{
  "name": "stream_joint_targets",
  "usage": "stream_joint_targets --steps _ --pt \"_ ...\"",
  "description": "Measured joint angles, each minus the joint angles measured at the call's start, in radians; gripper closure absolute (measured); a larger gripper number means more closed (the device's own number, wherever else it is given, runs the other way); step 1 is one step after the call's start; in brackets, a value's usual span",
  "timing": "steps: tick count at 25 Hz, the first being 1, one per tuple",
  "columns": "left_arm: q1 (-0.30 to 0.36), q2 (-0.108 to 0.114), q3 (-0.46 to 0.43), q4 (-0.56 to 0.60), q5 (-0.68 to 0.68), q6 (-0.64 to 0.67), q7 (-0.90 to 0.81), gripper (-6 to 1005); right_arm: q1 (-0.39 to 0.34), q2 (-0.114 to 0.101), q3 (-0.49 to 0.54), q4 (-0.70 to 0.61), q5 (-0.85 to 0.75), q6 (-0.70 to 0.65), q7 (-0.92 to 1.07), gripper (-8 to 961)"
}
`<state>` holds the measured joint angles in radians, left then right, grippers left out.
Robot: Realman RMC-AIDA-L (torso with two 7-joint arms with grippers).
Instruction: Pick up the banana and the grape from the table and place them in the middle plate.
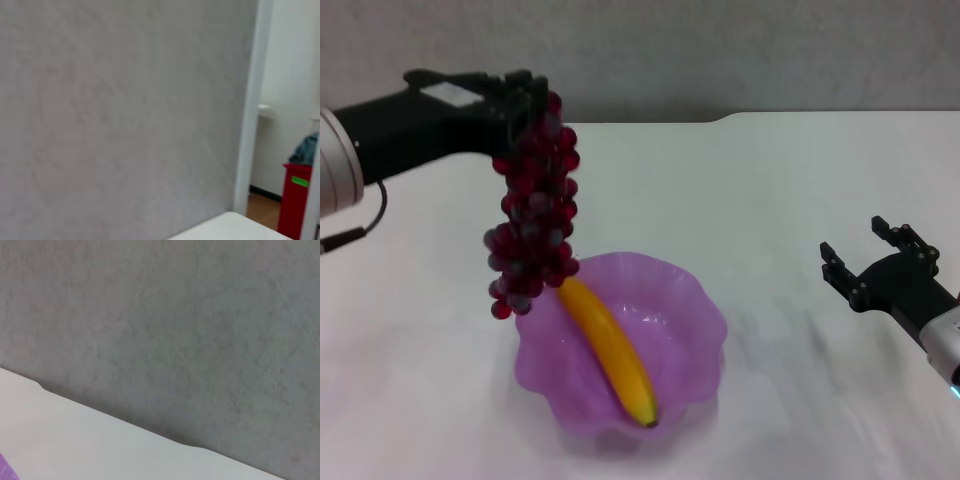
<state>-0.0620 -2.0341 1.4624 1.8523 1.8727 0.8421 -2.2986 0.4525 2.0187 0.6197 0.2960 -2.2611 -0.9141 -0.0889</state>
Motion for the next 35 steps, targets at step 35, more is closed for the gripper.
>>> stream_joint_targets --steps 35 --pt "-0.062 -0.007 0.201 -0.324 -0.088 -0.116 0.193 785 0.0 0.0 0.006 0.0 0.0 0.0 0.0 219"
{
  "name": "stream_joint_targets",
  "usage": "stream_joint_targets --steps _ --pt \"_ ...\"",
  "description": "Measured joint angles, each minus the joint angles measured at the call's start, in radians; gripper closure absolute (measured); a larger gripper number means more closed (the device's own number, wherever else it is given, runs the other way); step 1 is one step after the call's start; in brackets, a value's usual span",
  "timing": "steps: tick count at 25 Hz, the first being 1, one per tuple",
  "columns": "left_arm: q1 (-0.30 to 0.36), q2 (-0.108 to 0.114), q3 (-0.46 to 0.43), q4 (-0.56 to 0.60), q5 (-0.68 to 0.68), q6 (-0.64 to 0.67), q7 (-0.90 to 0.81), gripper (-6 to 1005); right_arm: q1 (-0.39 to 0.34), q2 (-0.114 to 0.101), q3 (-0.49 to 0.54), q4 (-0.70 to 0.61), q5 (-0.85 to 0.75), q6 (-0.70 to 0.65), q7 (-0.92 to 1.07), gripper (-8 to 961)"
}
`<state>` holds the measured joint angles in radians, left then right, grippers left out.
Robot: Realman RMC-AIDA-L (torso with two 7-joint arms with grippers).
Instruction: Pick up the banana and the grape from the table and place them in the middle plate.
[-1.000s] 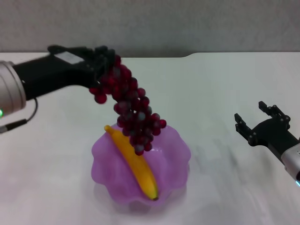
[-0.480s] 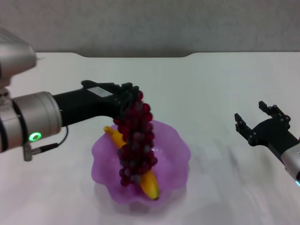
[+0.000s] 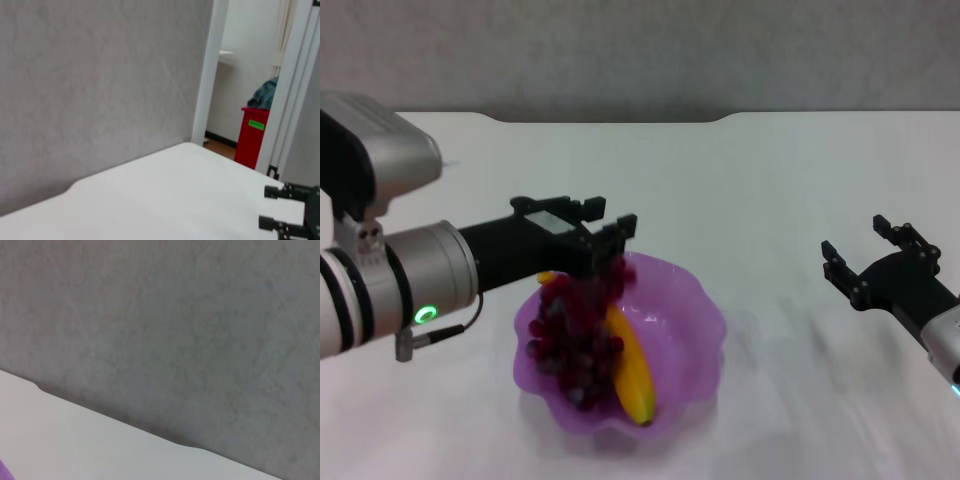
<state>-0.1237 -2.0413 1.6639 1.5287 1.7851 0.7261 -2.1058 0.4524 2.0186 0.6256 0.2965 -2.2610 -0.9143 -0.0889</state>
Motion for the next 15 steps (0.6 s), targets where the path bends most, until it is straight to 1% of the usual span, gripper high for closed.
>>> stream_joint_targets --steps 3,11,14,15 --pt "-0.007 0.0 0.018 -0.027 -0.001 -0.012 0.007 690 -0.001 0.0 0.003 0.0 0.0 0.0 0.0 219" --pt "-0.004 0.001 0.074 -0.037 0.008 -0.066 0.015 365 0.0 0.0 0.002 -0.001 0.0 -0.001 0.0 219" --pt "0.009 0.001 0.078 -0.038 -0.003 -0.101 0.032 237 0.0 0.0 0.002 -0.001 0.0 -0.001 0.0 219" --pt "0.015 0.0 0.078 -0.038 -0.011 -0.12 0.034 221 0.0 0.0 0.003 -0.001 0.0 -0.001 0.0 219"
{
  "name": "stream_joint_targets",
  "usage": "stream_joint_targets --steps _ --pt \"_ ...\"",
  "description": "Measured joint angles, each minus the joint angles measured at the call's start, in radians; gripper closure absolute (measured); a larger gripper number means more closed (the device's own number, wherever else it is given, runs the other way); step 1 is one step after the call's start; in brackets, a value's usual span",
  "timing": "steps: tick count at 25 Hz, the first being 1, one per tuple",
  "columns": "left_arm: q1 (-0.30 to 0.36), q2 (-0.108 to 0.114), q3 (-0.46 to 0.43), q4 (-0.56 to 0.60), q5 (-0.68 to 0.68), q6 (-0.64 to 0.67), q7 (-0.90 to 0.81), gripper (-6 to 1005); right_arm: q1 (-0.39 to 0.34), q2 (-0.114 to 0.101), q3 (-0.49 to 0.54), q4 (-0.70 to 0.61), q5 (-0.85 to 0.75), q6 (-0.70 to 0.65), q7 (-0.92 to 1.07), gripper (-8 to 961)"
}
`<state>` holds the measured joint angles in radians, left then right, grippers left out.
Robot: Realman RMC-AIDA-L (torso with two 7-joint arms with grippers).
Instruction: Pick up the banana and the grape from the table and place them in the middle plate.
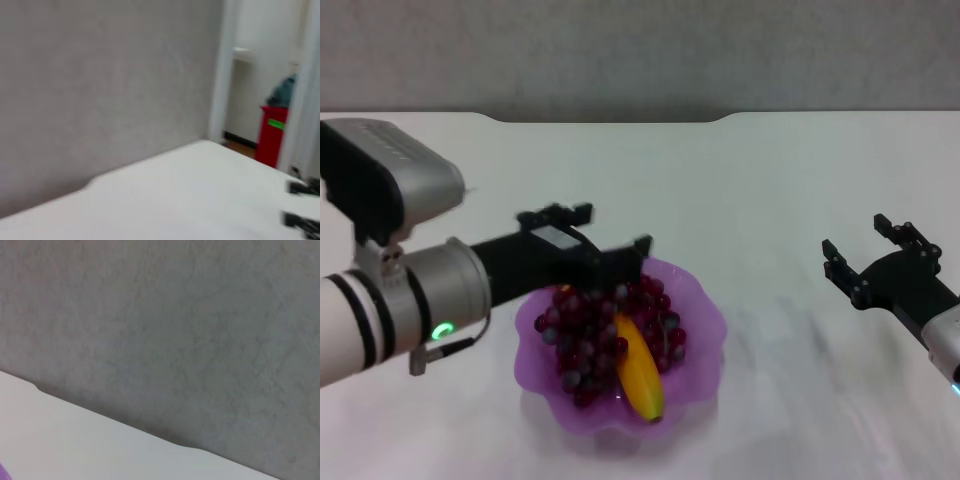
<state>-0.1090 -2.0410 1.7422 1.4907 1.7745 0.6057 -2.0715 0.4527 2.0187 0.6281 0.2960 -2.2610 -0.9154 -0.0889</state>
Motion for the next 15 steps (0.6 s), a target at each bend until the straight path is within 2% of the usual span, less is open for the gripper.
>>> stream_joint_targets --steps 8,15 --pt "0.019 -0.001 -0.004 -0.076 -0.091 -0.28 0.039 111 -0.001 0.0 0.001 0.003 0.0 -0.001 0.0 220" --pt "-0.061 -0.002 0.111 -0.262 -0.082 -0.716 0.028 115 0.0 0.0 0.001 0.008 0.0 -0.001 0.0 220"
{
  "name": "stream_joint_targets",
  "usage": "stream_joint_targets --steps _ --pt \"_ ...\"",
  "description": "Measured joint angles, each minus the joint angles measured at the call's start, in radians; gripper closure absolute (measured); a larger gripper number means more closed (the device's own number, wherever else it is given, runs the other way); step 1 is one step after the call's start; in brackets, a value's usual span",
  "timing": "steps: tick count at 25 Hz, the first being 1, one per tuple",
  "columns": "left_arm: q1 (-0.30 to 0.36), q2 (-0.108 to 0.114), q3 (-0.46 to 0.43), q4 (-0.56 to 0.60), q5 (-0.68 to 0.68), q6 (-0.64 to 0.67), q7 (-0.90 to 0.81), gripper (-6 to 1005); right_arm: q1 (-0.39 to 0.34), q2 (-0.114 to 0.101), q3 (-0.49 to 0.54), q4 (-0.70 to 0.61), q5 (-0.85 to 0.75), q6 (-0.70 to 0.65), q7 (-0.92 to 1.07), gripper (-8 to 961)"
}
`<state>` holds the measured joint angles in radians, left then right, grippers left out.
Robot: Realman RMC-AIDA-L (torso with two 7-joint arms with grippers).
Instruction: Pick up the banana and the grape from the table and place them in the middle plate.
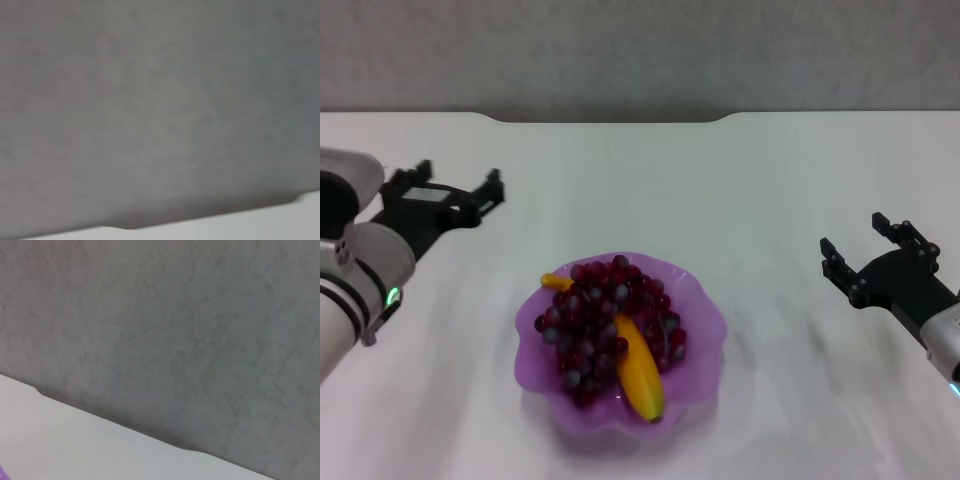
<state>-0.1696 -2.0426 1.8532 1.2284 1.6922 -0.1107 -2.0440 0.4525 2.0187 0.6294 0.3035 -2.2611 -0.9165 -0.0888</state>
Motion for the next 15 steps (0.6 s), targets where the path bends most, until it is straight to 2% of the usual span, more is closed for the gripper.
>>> stream_joint_targets --steps 2,5,8,11,13,15 --pt "-0.023 0.001 0.038 -0.051 0.028 -0.11 -0.041 116 0.0 0.0 0.001 0.0 0.0 0.0 0.0 220" --pt "-0.063 0.001 0.106 -0.181 0.142 -0.322 -0.176 117 0.0 0.0 0.001 0.0 0.0 0.0 0.0 220" --pt "-0.106 0.001 0.185 -0.373 0.29 -0.566 -0.438 118 0.003 0.0 0.001 0.001 0.0 0.0 0.001 220" --pt "-0.138 0.002 0.24 -0.58 0.416 -0.774 -0.794 118 0.003 0.0 0.001 0.002 0.0 0.0 0.001 220" --pt "-0.144 0.0 0.251 -0.649 0.448 -0.84 -0.946 119 0.003 0.0 0.001 0.002 0.0 0.001 0.001 220" --pt "-0.148 -0.002 0.277 -0.684 0.45 -0.86 -1.021 119 0.003 0.0 0.0 0.002 0.0 -0.001 0.001 220"
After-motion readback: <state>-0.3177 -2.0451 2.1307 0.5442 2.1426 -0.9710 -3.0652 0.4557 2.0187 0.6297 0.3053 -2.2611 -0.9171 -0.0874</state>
